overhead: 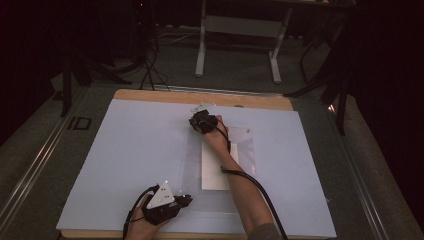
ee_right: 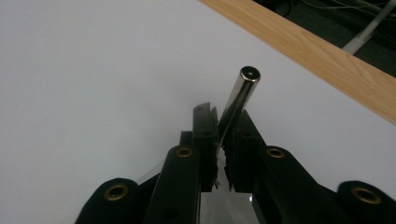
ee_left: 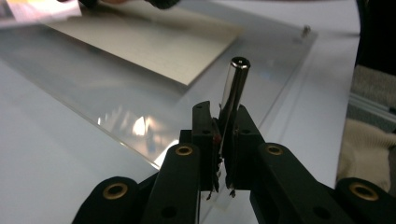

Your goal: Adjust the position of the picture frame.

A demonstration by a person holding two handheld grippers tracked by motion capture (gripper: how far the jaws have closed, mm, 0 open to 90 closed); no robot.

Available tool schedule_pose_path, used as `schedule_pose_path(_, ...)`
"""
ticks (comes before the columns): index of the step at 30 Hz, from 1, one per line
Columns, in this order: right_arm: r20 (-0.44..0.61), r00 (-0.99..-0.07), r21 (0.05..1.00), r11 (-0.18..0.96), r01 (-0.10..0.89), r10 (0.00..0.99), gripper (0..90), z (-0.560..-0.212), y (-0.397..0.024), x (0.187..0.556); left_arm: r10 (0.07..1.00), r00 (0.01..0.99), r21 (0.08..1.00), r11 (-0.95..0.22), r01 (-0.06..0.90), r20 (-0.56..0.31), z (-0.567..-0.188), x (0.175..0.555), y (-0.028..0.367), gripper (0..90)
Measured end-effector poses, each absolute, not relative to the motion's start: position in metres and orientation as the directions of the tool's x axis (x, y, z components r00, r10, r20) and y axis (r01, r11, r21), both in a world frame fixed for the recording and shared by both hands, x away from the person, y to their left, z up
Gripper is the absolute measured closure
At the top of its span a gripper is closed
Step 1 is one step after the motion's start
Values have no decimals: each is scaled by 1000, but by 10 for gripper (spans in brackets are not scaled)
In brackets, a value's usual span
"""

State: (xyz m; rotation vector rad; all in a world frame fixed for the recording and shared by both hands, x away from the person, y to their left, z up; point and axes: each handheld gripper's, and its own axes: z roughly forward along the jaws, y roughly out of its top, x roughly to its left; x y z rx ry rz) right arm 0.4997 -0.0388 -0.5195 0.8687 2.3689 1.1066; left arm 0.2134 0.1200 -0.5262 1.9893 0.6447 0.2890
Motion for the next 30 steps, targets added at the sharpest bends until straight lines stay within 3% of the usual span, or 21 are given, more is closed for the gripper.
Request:
schedule_pose_path(10,-54,-685,825,419,379,726,830,-490,-89,496,639,766,907,-285,311,-62,-509,220,154,816)
schedule_pose_path(13,12,-679,840,360,405,734,847,-483,-114,495,669,742,916,-266,301,-50,-503,227,163,807)
schedule_pose_path(23,20,-668,859,329,392,744,856,-456,-172,474,782,622,938,-195,287,-28,-482,265,194,785)
schedule_pose_path(30,24,-634,853,314,416,773,856,-460,-187,456,823,566,934,-166,316,-46,-475,297,207,786)
